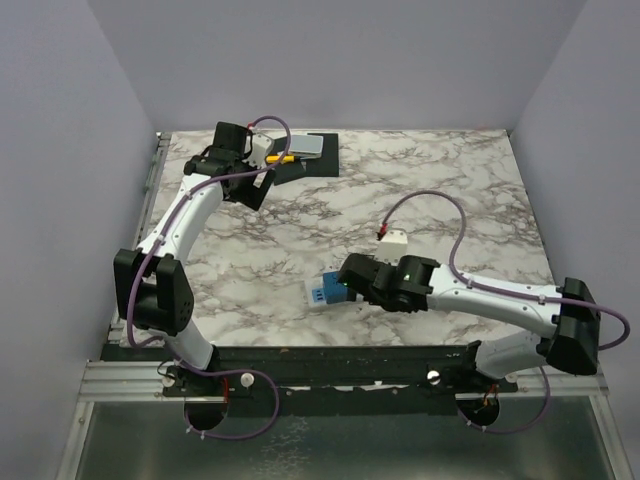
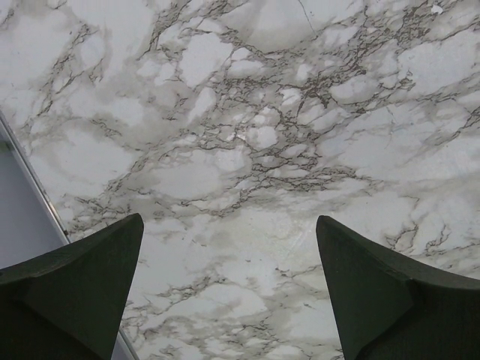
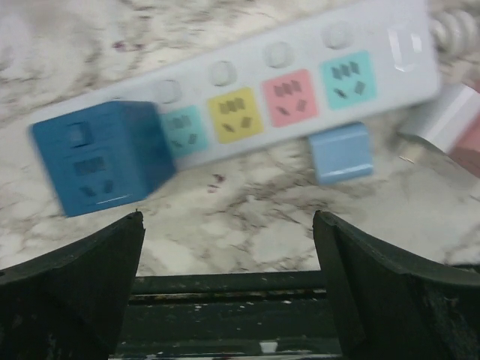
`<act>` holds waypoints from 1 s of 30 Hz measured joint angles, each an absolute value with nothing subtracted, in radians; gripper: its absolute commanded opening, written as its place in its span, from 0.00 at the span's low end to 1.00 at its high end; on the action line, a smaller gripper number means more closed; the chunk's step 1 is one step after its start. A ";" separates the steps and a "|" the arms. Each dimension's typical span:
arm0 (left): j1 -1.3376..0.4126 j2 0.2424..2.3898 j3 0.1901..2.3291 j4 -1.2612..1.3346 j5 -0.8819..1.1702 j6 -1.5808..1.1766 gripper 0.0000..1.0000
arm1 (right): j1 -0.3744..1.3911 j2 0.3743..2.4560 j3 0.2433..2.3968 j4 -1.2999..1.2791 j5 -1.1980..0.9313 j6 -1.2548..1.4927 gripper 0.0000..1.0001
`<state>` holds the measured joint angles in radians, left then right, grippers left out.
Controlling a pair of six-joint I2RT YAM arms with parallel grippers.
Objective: Insert the plug
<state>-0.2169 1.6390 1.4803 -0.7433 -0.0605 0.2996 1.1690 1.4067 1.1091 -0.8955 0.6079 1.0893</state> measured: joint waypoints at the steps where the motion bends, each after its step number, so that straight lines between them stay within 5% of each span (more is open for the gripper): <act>1: -0.217 1.643 1.488 -0.743 -0.060 0.300 0.99 | 1.156 1.382 1.089 -0.939 0.606 1.135 1.00; 13: -0.242 1.665 1.530 -0.761 -0.042 0.295 0.99 | 0.855 0.984 0.756 -1.246 0.546 1.435 1.00; 30: -0.279 1.671 1.530 -0.769 -0.030 0.288 0.99 | 0.517 1.200 0.846 -1.056 0.592 1.155 0.97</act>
